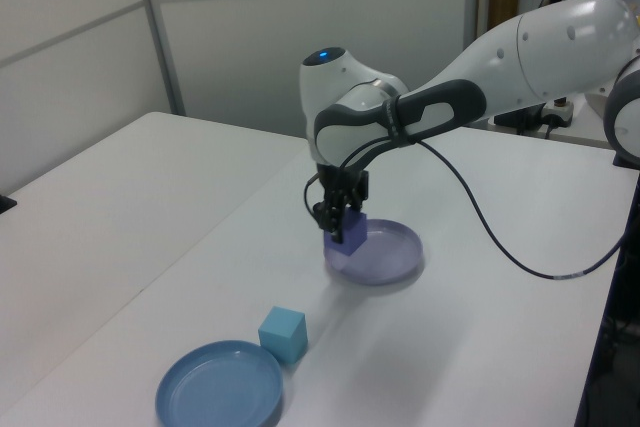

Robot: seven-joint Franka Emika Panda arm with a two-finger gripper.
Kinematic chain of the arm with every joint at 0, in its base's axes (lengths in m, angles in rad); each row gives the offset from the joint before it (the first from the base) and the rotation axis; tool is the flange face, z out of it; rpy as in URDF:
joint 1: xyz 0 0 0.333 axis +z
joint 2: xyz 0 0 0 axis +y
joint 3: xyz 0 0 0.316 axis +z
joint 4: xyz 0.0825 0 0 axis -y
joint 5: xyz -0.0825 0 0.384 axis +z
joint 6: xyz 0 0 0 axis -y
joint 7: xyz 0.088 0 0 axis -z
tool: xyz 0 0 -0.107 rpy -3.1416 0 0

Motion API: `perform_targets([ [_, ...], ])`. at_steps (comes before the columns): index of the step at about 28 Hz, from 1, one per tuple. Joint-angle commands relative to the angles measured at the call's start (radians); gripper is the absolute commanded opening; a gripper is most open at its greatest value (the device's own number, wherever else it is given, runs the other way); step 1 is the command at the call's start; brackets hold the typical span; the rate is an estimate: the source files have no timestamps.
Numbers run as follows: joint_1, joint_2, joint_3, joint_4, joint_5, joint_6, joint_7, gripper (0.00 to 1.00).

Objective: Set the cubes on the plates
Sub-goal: 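Carry the purple cube onto the lavender plate and lower it, then open the gripper to release the purple cube and rise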

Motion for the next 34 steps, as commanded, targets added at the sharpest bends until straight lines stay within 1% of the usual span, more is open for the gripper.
perform_targets([
  [1, -0.041, 0.015, -0.007, -0.027, -0.015, -0.007, -0.067, 0.06],
  [2, -0.044, 0.031, -0.004, -0.027, -0.034, -0.005, -0.07, 0.07],
  [3, -0.044, 0.034, -0.007, -0.027, -0.041, -0.005, -0.07, 0.07],
  [6, -0.044, 0.034, -0.004, -0.027, -0.042, -0.005, -0.07, 0.13],
  [7, -0.046, 0.032, -0.004, -0.027, -0.042, -0.008, -0.07, 0.17],
  [8, -0.046, 0.032, -0.007, -0.027, -0.042, -0.008, -0.069, 0.24],
  [9, -0.046, 0.032, -0.007, -0.027, -0.042, -0.008, -0.07, 0.36],
  [10, -0.047, 0.034, -0.004, -0.027, -0.042, -0.008, -0.07, 0.54],
  [11, -0.046, 0.034, -0.004, -0.027, -0.042, -0.008, -0.064, 1.0],
  [16, -0.046, 0.034, -0.004, -0.025, -0.042, -0.008, -0.067, 1.0],
  [22, -0.044, 0.026, -0.004, -0.019, -0.028, -0.016, -0.061, 1.0],
  [24, -0.038, 0.017, 0.004, -0.019, -0.027, -0.019, -0.058, 1.0],
  [27, -0.006, 0.005, 0.012, -0.021, -0.01, -0.044, -0.058, 1.0],
  [29, 0.026, 0.005, 0.012, -0.021, 0.014, -0.047, -0.059, 1.0],
  [30, 0.052, 0.005, 0.012, -0.021, 0.036, -0.047, -0.059, 1.0],
  [34, 0.097, 0.002, 0.012, -0.016, 0.065, -0.047, -0.058, 1.0],
])
